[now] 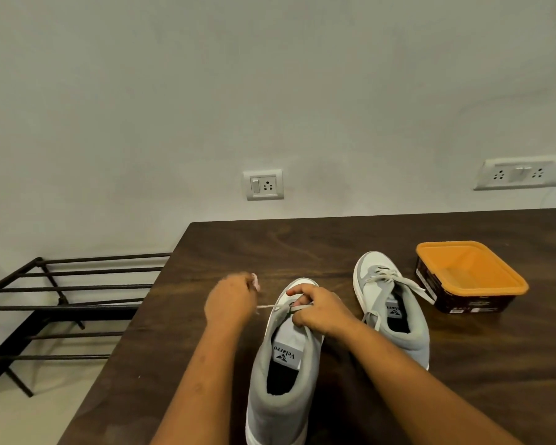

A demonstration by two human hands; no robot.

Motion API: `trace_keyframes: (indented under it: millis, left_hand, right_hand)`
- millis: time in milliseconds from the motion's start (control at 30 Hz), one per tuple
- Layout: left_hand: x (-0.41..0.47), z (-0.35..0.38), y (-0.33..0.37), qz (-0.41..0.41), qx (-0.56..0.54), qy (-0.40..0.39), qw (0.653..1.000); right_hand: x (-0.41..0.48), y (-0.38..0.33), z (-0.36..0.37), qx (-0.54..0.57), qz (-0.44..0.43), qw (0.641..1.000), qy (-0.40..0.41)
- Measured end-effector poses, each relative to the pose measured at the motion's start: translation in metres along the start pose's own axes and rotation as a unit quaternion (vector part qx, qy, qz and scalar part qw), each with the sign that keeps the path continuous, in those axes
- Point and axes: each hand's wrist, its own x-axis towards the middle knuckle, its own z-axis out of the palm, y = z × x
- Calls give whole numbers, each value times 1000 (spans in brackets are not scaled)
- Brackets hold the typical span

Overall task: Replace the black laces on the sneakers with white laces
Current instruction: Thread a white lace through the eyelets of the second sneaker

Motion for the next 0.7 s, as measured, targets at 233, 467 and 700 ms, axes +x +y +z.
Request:
trace_keyframes:
  millis: [233, 467, 700]
  left_hand:
    - [11, 25, -7, 19, -25, -192, 981]
    - [3, 2, 14, -45, -514, 26, 856]
    - [1, -20, 1, -217, -744, 158, 612]
  right_hand:
    - [1, 1, 0, 12, -9, 1000, 11]
    - [2, -2, 2, 10, -2, 1000, 15]
    - [6, 3, 3, 35, -14, 999, 12]
